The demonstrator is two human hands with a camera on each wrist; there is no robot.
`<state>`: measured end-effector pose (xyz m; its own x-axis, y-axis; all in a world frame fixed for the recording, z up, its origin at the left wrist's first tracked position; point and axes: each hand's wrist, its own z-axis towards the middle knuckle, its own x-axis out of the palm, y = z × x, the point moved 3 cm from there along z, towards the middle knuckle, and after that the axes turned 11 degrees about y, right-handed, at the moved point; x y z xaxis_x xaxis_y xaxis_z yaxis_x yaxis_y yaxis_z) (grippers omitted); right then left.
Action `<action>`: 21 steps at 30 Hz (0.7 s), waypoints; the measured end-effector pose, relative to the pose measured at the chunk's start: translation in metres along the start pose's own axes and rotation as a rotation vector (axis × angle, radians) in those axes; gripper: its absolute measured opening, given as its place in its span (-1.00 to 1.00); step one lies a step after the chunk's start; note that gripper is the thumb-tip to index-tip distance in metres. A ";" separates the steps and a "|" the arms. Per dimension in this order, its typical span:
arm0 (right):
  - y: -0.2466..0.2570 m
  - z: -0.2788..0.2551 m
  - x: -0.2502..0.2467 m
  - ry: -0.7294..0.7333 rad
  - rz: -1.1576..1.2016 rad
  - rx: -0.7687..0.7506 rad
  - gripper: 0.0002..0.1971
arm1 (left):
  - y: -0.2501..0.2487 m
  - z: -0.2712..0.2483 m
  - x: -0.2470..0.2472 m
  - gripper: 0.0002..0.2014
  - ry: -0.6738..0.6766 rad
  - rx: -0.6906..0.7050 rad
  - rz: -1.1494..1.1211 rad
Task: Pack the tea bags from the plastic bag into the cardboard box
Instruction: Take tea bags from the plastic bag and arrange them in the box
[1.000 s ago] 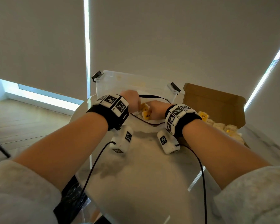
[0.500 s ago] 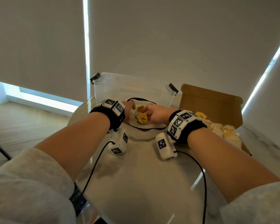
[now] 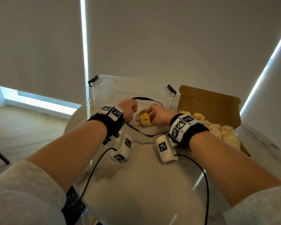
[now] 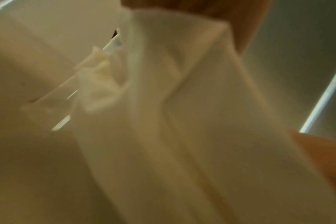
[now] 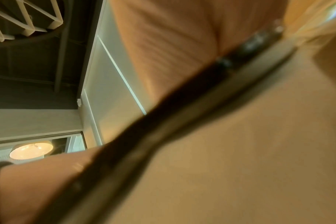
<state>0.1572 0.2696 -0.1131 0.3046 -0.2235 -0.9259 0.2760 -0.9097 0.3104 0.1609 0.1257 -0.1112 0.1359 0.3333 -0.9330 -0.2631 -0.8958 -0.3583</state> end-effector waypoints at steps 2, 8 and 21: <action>-0.004 -0.002 -0.002 -0.020 -0.042 0.028 -0.51 | -0.003 -0.002 -0.002 -0.68 0.051 0.032 0.086; -0.007 -0.008 -0.004 0.030 -0.168 0.068 -0.54 | 0.001 -0.008 -0.005 -0.49 0.155 -0.022 0.282; 0.030 0.009 0.002 0.065 -0.251 -0.014 -0.56 | -0.004 -0.007 -0.001 -0.22 0.114 -0.023 0.182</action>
<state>0.1581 0.2384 -0.1075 0.2830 0.0319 -0.9586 0.3630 -0.9287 0.0763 0.1683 0.1266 -0.1086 0.1958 0.1306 -0.9719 -0.2712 -0.9452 -0.1817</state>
